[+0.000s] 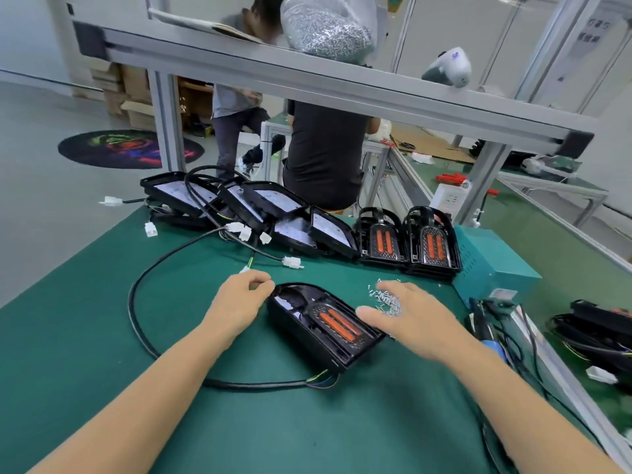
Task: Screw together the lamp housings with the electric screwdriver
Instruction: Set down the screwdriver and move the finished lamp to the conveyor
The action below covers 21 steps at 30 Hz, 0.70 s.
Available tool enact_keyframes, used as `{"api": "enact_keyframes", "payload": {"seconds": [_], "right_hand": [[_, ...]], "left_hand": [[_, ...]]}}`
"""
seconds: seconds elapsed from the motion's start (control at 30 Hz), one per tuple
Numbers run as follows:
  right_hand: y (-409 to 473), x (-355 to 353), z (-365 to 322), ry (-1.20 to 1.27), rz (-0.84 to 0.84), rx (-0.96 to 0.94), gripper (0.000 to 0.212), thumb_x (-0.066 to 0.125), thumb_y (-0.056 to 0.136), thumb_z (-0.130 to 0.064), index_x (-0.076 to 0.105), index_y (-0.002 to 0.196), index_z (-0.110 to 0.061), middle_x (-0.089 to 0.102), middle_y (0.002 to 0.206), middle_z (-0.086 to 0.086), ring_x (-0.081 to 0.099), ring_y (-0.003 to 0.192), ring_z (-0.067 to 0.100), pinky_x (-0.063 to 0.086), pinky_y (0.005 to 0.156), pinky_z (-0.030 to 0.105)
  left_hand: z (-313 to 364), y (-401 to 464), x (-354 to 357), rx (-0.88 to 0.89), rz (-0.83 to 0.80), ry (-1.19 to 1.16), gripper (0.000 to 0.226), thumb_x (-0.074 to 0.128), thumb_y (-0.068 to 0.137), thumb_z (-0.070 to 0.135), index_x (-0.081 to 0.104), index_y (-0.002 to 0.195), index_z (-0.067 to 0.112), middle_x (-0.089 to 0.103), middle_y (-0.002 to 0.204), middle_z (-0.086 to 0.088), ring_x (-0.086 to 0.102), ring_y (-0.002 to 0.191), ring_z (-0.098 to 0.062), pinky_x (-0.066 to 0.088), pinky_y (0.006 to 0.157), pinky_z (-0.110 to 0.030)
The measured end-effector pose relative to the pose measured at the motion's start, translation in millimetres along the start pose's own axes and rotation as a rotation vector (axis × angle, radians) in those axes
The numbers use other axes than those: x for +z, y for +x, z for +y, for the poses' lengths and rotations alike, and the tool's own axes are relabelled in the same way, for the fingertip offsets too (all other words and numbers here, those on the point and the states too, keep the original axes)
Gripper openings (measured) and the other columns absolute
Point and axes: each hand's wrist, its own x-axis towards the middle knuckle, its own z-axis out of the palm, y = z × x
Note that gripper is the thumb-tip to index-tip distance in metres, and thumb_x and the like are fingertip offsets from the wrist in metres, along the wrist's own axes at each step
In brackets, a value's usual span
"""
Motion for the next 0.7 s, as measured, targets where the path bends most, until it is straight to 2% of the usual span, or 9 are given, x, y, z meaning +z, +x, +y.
{"api": "enact_keyframes", "payload": {"seconds": [0.1, 0.17, 0.23, 0.27, 0.33, 0.43, 0.5, 0.6, 0.7], "right_hand": [[-7.8, 21.7, -24.8, 0.095, -0.127, -0.100, 0.103, 0.050, 0.062, -0.089, 0.026, 0.149, -0.039, 0.024, 0.157, -0.009, 0.022, 0.144, 0.012, 0.021, 0.118, 0.037], [-8.8, 33.6, -31.4, 0.102, -0.152, -0.112, 0.116, 0.042, 0.050, -0.095, 0.023, 0.150, -0.040, 0.022, 0.157, -0.008, 0.021, 0.144, 0.014, 0.020, 0.118, 0.040], [-9.2, 42.6, -32.2, 0.133, -0.171, -0.102, 0.120, 0.039, 0.046, -0.096, 0.022, 0.150, -0.039, 0.023, 0.156, -0.007, 0.024, 0.143, 0.015, 0.022, 0.117, 0.042], [-9.6, 46.5, -32.1, 0.144, -0.179, -0.099, 0.118, 0.040, 0.048, -0.096, 0.022, 0.150, -0.040, 0.023, 0.156, -0.006, 0.024, 0.143, 0.016, 0.021, 0.118, 0.042], [-12.0, 53.0, -32.6, 0.117, -0.167, -0.090, 0.111, 0.042, 0.053, -0.095, 0.021, 0.149, -0.043, 0.016, 0.160, -0.008, 0.019, 0.145, 0.016, 0.014, 0.120, 0.043], [-17.1, 58.8, -35.3, 0.074, -0.127, -0.071, 0.113, 0.030, 0.045, -0.096, 0.021, 0.147, -0.047, 0.007, 0.161, -0.011, 0.009, 0.147, 0.014, 0.004, 0.119, 0.040], [-20.3, 60.6, -37.0, 0.067, -0.099, -0.073, 0.114, 0.025, 0.044, -0.096, 0.021, 0.147, -0.047, 0.006, 0.160, -0.011, 0.008, 0.146, 0.013, 0.001, 0.119, 0.038], [-22.2, 61.4, -37.4, 0.046, -0.087, -0.077, 0.114, 0.025, 0.045, -0.095, 0.021, 0.148, -0.046, 0.005, 0.160, -0.011, 0.007, 0.146, 0.012, -0.001, 0.119, 0.037], [-21.5, 62.1, -36.9, 0.034, -0.093, -0.078, 0.116, 0.024, 0.045, -0.096, 0.019, 0.149, -0.045, 0.003, 0.161, -0.011, 0.005, 0.147, 0.012, -0.001, 0.120, 0.038]], "left_hand": [[2.7, -2.2, -23.8, 0.116, 0.179, 0.155, 0.018, 0.056, 0.093, 0.021, 0.064, 0.109, 0.019, 0.059, 0.099, 0.005, 0.052, 0.089, -0.013, 0.036, 0.080, -0.026], [2.8, -0.4, -44.4, 0.169, 0.299, 0.239, 0.023, 0.056, 0.092, 0.018, 0.063, 0.113, 0.017, 0.056, 0.099, 0.002, 0.050, 0.087, -0.016, 0.038, 0.079, -0.029], [-1.7, 5.0, -64.3, 0.167, 0.369, 0.365, 0.027, 0.057, 0.091, 0.017, 0.062, 0.118, 0.015, 0.059, 0.108, -0.007, 0.052, 0.086, -0.025, 0.043, 0.082, -0.036], [-6.4, 8.7, -73.3, 0.131, 0.388, 0.452, 0.031, 0.057, 0.091, 0.017, 0.059, 0.121, 0.015, 0.059, 0.117, -0.010, 0.053, 0.095, -0.030, 0.042, 0.089, -0.041], [-19.3, 15.0, -88.6, 0.008, 0.396, 0.610, 0.041, 0.054, 0.091, 0.015, 0.050, 0.133, 0.015, 0.050, 0.135, -0.012, 0.041, 0.123, -0.034, 0.033, 0.101, -0.047], [-39.7, 18.6, -101.0, -0.170, 0.337, 0.671, 0.054, 0.049, 0.091, 0.008, 0.034, 0.143, 0.011, 0.039, 0.144, -0.015, 0.030, 0.132, -0.036, 0.028, 0.104, -0.048], [-52.8, 22.4, -104.7, -0.184, 0.310, 0.694, 0.051, 0.045, 0.090, 0.003, 0.038, 0.140, 0.008, 0.047, 0.135, -0.018, 0.037, 0.124, -0.038, 0.034, 0.098, -0.047], [-57.2, 29.0, -111.7, -0.128, 0.377, 0.551, 0.036, 0.039, 0.092, -0.002, 0.059, 0.121, 0.005, 0.060, 0.105, -0.020, 0.052, 0.094, -0.038, 0.045, 0.075, -0.041], [-48.7, 29.1, -118.0, -0.056, 0.517, 0.271, 0.036, 0.036, 0.092, -0.006, 0.066, 0.106, 0.006, 0.056, 0.090, -0.017, 0.047, 0.063, -0.030, 0.037, 0.053, -0.030]]}}
